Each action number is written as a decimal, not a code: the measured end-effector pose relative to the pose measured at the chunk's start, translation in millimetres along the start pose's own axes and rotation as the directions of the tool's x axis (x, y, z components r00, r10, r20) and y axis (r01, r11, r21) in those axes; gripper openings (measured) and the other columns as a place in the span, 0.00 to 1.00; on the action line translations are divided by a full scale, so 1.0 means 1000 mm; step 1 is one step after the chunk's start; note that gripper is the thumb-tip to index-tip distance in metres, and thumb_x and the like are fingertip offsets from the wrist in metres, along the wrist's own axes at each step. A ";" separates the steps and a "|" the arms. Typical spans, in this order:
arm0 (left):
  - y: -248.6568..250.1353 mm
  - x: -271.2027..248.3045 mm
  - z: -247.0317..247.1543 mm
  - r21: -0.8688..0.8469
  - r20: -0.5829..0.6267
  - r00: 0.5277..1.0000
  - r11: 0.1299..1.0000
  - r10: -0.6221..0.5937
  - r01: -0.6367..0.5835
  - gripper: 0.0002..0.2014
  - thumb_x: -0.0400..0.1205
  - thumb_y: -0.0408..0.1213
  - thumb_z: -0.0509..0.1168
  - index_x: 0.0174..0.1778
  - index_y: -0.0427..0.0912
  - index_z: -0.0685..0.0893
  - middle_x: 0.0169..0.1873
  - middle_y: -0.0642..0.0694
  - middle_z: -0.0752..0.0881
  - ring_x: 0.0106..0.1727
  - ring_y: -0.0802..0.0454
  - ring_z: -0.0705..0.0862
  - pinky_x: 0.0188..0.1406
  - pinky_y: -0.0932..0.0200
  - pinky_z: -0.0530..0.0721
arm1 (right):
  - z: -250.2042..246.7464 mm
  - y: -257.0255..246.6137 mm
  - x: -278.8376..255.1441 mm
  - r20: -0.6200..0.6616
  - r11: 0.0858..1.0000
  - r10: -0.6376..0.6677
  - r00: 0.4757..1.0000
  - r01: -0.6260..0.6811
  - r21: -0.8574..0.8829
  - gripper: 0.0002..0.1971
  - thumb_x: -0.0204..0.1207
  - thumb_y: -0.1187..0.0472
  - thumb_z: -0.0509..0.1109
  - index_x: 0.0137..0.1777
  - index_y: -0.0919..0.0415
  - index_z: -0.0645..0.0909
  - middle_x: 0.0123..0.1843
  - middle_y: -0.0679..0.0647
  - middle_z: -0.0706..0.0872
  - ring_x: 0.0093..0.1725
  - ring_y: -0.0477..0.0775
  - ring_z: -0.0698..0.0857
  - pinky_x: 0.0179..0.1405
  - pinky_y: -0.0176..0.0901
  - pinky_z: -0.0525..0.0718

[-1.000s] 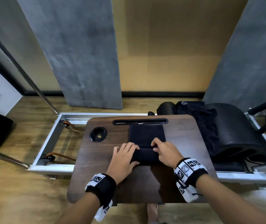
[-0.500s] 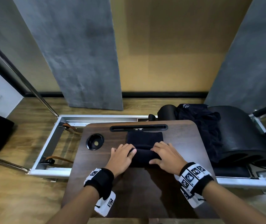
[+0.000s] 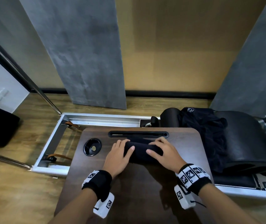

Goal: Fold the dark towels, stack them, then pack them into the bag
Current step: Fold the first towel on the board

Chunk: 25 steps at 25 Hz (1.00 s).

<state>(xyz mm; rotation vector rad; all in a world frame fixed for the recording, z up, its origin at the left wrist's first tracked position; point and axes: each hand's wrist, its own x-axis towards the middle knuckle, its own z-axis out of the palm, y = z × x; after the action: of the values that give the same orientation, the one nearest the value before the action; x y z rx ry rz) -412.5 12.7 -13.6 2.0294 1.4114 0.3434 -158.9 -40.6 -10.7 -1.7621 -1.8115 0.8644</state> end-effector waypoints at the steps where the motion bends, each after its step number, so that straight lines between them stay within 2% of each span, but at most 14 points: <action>1: 0.002 0.007 -0.001 -0.032 0.002 0.999 0.998 -0.052 0.052 0.24 0.91 0.63 0.56 0.80 0.56 0.73 0.69 0.57 0.77 0.76 0.55 0.73 0.75 0.45 0.78 | 0.000 0.005 -0.001 0.003 1.000 0.018 1.000 -0.018 0.019 0.25 0.83 0.36 0.69 0.75 0.47 0.82 0.64 0.42 0.76 0.62 0.41 0.79 0.65 0.41 0.81; 3: 0.006 0.021 -0.001 -0.085 0.003 0.988 0.985 -0.152 0.151 0.25 0.89 0.66 0.57 0.76 0.55 0.77 0.67 0.54 0.78 0.75 0.52 0.74 0.76 0.41 0.77 | 0.001 0.010 -0.002 -0.015 0.991 0.088 0.996 -0.086 0.102 0.30 0.83 0.37 0.70 0.80 0.51 0.79 0.66 0.42 0.75 0.64 0.41 0.79 0.70 0.44 0.81; 5: 0.011 0.032 0.004 -0.121 -0.019 0.971 0.965 -0.236 0.232 0.29 0.88 0.69 0.58 0.75 0.52 0.78 0.66 0.52 0.77 0.75 0.49 0.75 0.76 0.39 0.78 | 0.005 0.009 0.003 -0.109 0.970 0.178 0.978 -0.156 0.186 0.32 0.82 0.38 0.70 0.81 0.54 0.78 0.66 0.43 0.75 0.66 0.43 0.79 0.71 0.46 0.81; 7: 0.013 0.040 0.010 -0.176 -0.034 0.946 0.934 -0.321 0.311 0.34 0.85 0.72 0.58 0.73 0.46 0.79 0.67 0.50 0.76 0.74 0.47 0.76 0.76 0.39 0.78 | 0.009 0.003 0.007 -0.216 0.934 0.325 0.921 -0.277 0.227 0.36 0.80 0.33 0.71 0.81 0.56 0.76 0.68 0.46 0.75 0.67 0.48 0.80 0.67 0.45 0.81; 8: 0.014 0.044 0.012 -0.208 -0.033 0.933 0.916 -0.359 0.345 0.37 0.84 0.74 0.58 0.71 0.43 0.81 0.66 0.49 0.76 0.73 0.46 0.77 0.76 0.39 0.78 | 0.010 0.000 0.010 -0.251 0.904 0.410 0.877 -0.355 0.236 0.39 0.77 0.29 0.70 0.78 0.56 0.78 0.66 0.48 0.76 0.66 0.51 0.81 0.64 0.47 0.82; 10: 0.013 0.051 0.016 -0.286 -0.033 0.912 0.878 -0.410 0.384 0.39 0.82 0.76 0.60 0.65 0.40 0.84 0.65 0.46 0.80 0.69 0.45 0.82 0.74 0.38 0.80 | 0.010 -0.005 0.012 -0.266 0.841 0.538 0.800 -0.488 0.234 0.42 0.69 0.19 0.66 0.66 0.55 0.83 0.60 0.49 0.78 0.59 0.55 0.84 0.57 0.51 0.84; 12: 0.016 0.058 0.015 -0.353 -0.028 0.895 0.842 -0.445 0.407 0.39 0.81 0.74 0.64 0.64 0.37 0.85 0.65 0.42 0.84 0.66 0.43 0.84 0.73 0.38 0.82 | 0.012 -0.007 0.013 -0.253 0.808 0.588 0.768 -0.540 0.236 0.42 0.67 0.17 0.64 0.60 0.56 0.84 0.58 0.51 0.81 0.58 0.57 0.84 0.54 0.52 0.84; 15: 0.023 0.062 0.011 -0.384 0.006 0.857 0.790 -0.515 0.478 0.35 0.82 0.69 0.68 0.66 0.37 0.82 0.66 0.40 0.84 0.68 0.40 0.84 0.74 0.38 0.81 | 0.011 -0.006 0.016 -0.238 0.790 0.606 0.759 -0.539 0.292 0.41 0.67 0.19 0.68 0.61 0.56 0.83 0.59 0.52 0.84 0.60 0.57 0.85 0.54 0.51 0.84; 17: 0.030 0.060 0.009 -0.474 0.060 0.837 0.722 -0.544 0.504 0.33 0.82 0.67 0.70 0.65 0.39 0.79 0.63 0.41 0.86 0.65 0.42 0.87 0.69 0.40 0.86 | 0.008 -0.004 0.016 -0.193 0.735 0.636 0.747 -0.510 0.448 0.37 0.63 0.21 0.73 0.57 0.52 0.82 0.56 0.48 0.87 0.55 0.51 0.87 0.50 0.48 0.85; 19: 0.040 0.054 0.003 -0.611 0.129 0.838 0.623 -0.531 0.488 0.30 0.82 0.63 0.73 0.64 0.40 0.78 0.61 0.42 0.88 0.59 0.47 0.90 0.51 0.51 0.93 | 0.004 -0.001 0.015 -0.108 0.599 0.650 0.752 -0.420 0.681 0.35 0.59 0.26 0.80 0.56 0.50 0.80 0.54 0.48 0.90 0.53 0.48 0.90 0.51 0.46 0.89; 20: 0.045 0.051 0.000 -0.683 0.157 0.841 0.558 -0.517 0.471 0.28 0.82 0.60 0.74 0.64 0.39 0.79 0.61 0.41 0.89 0.58 0.50 0.91 0.42 0.58 0.92 | 0.002 0.000 0.015 -0.055 0.510 0.644 0.763 -0.374 0.774 0.36 0.58 0.29 0.84 0.58 0.52 0.80 0.56 0.50 0.90 0.54 0.49 0.91 0.54 0.49 0.91; 21: 0.049 0.047 -0.002 -0.751 0.178 0.844 0.485 -0.506 0.448 0.27 0.82 0.56 0.76 0.65 0.38 0.79 0.61 0.41 0.90 0.57 0.50 0.91 0.38 0.62 0.91 | 0.000 0.001 0.014 -0.006 0.424 0.635 0.773 -0.341 0.839 0.39 0.57 0.33 0.87 0.61 0.54 0.80 0.58 0.53 0.91 0.56 0.52 0.92 0.57 0.52 0.92; 23: 0.052 0.043 -0.007 -0.851 0.198 0.853 0.347 -0.482 0.394 0.27 0.83 0.48 0.78 0.69 0.35 0.78 0.64 0.38 0.89 0.62 0.46 0.91 0.45 0.54 0.94 | -0.003 -0.002 0.013 0.057 0.280 0.602 0.797 -0.278 0.919 0.43 0.54 0.41 0.91 0.65 0.61 0.80 0.60 0.58 0.92 0.56 0.56 0.94 0.56 0.55 0.93; 25: 0.051 0.041 -0.013 -0.893 0.189 0.863 0.283 -0.469 0.349 0.27 0.83 0.44 0.78 0.72 0.34 0.76 0.65 0.36 0.88 0.64 0.43 0.90 0.49 0.46 0.95 | -0.002 -0.006 0.012 0.057 0.190 0.579 0.814 -0.202 0.961 0.41 0.54 0.50 0.94 0.66 0.64 0.82 0.61 0.61 0.93 0.56 0.58 0.94 0.49 0.51 0.93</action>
<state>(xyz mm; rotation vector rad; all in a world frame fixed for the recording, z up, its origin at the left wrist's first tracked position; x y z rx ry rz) -365.8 42.9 23.1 0.6742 1.2885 0.8008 -162.0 -28.6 -6.2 -1.3352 -0.2592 1.3524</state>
